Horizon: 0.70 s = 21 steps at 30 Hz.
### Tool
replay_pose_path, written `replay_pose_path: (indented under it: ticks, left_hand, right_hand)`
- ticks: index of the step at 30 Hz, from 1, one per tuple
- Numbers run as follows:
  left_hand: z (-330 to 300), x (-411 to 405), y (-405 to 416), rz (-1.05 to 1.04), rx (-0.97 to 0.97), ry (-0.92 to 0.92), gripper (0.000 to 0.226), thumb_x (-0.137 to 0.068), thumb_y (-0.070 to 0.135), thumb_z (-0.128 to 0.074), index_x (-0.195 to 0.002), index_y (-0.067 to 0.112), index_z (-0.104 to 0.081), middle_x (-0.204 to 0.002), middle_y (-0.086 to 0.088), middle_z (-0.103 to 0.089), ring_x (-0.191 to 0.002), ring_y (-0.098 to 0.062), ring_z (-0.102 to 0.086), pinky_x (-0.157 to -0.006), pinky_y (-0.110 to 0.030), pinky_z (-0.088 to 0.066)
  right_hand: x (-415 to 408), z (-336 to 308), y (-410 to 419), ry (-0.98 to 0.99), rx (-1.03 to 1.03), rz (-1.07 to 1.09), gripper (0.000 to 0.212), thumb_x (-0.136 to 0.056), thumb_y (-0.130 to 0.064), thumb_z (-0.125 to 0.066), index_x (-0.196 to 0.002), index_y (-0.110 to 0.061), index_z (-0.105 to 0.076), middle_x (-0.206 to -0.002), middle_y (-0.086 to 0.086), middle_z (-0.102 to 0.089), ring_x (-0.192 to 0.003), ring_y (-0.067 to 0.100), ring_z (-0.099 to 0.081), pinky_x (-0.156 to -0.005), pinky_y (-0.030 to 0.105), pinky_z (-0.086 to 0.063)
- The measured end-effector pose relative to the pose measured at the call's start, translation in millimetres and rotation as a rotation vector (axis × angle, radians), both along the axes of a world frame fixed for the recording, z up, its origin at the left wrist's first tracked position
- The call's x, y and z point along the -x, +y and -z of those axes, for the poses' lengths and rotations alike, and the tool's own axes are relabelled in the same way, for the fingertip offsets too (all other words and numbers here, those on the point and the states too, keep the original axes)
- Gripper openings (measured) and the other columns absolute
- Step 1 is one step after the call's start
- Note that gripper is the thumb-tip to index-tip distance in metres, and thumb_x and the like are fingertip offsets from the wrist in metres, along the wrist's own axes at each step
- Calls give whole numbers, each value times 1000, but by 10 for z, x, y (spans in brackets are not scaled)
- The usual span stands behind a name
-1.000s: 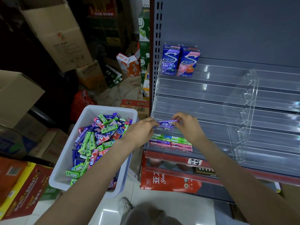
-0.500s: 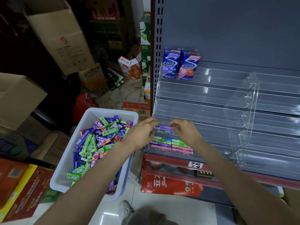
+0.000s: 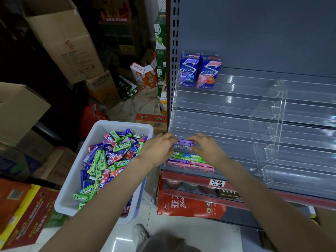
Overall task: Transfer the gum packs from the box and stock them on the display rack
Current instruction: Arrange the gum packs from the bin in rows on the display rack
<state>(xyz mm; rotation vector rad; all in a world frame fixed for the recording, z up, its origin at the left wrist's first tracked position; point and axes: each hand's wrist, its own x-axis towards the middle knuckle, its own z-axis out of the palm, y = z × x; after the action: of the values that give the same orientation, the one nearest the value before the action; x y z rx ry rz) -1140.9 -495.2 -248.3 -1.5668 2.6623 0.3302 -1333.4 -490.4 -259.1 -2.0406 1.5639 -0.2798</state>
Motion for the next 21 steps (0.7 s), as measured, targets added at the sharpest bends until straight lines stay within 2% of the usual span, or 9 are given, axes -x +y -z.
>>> replay_pose_path:
  ticks: [3, 5, 6, 9, 11, 13, 16, 21]
  left_hand:
    - [16, -10, 38, 45, 178, -7, 35, -94, 17, -48, -129, 16, -54, -131, 0, -50, -120, -22, -44, -92, -36, -39]
    - [44, -35, 80, 5, 261, 138, 25, -90, 14, -56, -115, 10, -60, -118, -7, -56, -111, -26, -52, -84, -37, -43]
    - [54, -46, 97, -73, 257, 237, 26, -89, 15, -60, -115, 10, -59, -116, -7, -56, -109, -25, -52, -81, -36, -45]
    - [70, -67, 105, -363, 56, 560, 44, -87, 17, -66, -129, 16, -50, -126, -1, -51, -112, -14, -50, -89, -27, -44]
    - [93, -73, 78, -435, -152, 752, 52, -86, 11, -67, -135, 16, -48, -124, 4, -55, -110, -8, -52, -89, -20, -43]
    - [152, -91, 53, -450, -306, 869, 52, -86, 6, -65, -135, 15, -50, -123, 4, -60, -110, -12, -58, -88, -25, -50]
    - [236, -122, 36, -494, -360, 932, 51, -86, 6, -66, -133, 17, -53, -121, 0, -64, -109, -16, -61, -88, -39, -55]
    - [263, -118, 40, -513, -359, 979, 48, -86, 6, -66, -131, 17, -55, -118, 1, -66, -107, -14, -62, -85, -36, -56]
  right_hand:
    - [-42, 9, 2, 18, 24, 12, 38, -93, -16, -56, -130, -10, -52, -125, 8, -54, -108, 20, -54, -96, 27, -39]
    - [-52, 25, 13, 17, 38, 24, 38, -93, -16, -56, -131, -11, -52, -125, 8, -54, -108, 20, -54, -96, 27, -40]
    - [-54, 34, 17, 16, 47, 33, 38, -93, -15, -56, -131, -11, -52, -125, 7, -54, -109, 19, -54, -96, 27, -40]
    - [-67, 52, 25, 4, 67, 46, 37, -92, -14, -57, -129, -11, -54, -125, 6, -54, -110, 18, -54, -96, 27, -42]
    - [-79, 60, 21, 5, 75, 48, 37, -92, -14, -57, -129, -12, -54, -124, 5, -55, -110, 19, -54, -96, 27, -42]
    - [-89, 71, 18, 8, 85, 53, 36, -92, -13, -57, -128, -13, -55, -124, 5, -55, -109, 19, -55, -96, 27, -43]
    - [-114, 93, 18, 10, 99, 52, 38, -92, -10, -57, -130, -14, -55, -126, 5, -55, -112, 20, -54, -98, 29, -42]
    - [-142, 79, 19, 16, 88, 62, 39, -92, -12, -57, -130, -15, -52, -127, 5, -54, -113, 19, -52, -99, 30, -43]
